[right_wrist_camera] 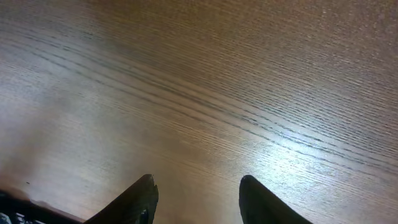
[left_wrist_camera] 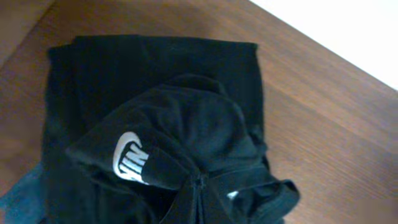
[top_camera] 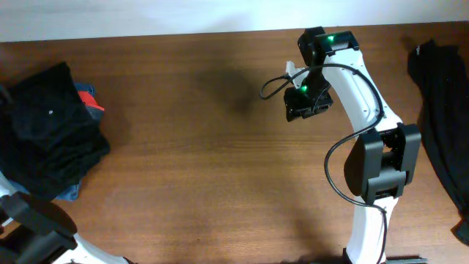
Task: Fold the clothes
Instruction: 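Release the shirt onto the pile and hold the left gripper above it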
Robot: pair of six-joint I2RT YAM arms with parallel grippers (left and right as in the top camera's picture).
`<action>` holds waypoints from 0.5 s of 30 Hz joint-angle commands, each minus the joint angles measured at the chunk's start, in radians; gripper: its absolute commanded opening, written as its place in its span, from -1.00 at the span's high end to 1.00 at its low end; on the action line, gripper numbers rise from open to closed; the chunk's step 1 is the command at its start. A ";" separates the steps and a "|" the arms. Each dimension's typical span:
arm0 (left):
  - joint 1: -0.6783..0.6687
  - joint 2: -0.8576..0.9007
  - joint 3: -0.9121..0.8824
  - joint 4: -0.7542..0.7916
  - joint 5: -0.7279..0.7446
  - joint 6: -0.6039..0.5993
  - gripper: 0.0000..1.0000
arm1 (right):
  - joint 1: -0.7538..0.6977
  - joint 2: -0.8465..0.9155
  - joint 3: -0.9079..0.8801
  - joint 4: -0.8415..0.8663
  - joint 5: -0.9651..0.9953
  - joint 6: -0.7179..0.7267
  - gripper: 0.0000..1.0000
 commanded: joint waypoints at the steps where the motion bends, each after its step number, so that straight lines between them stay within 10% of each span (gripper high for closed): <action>1: -0.001 0.000 0.011 -0.005 0.050 -0.002 0.99 | 0.000 -0.013 -0.005 0.003 0.008 -0.006 0.04; 15: -0.002 0.000 0.011 -0.098 0.017 -0.005 0.99 | 0.000 -0.013 -0.005 0.002 0.008 -0.002 0.04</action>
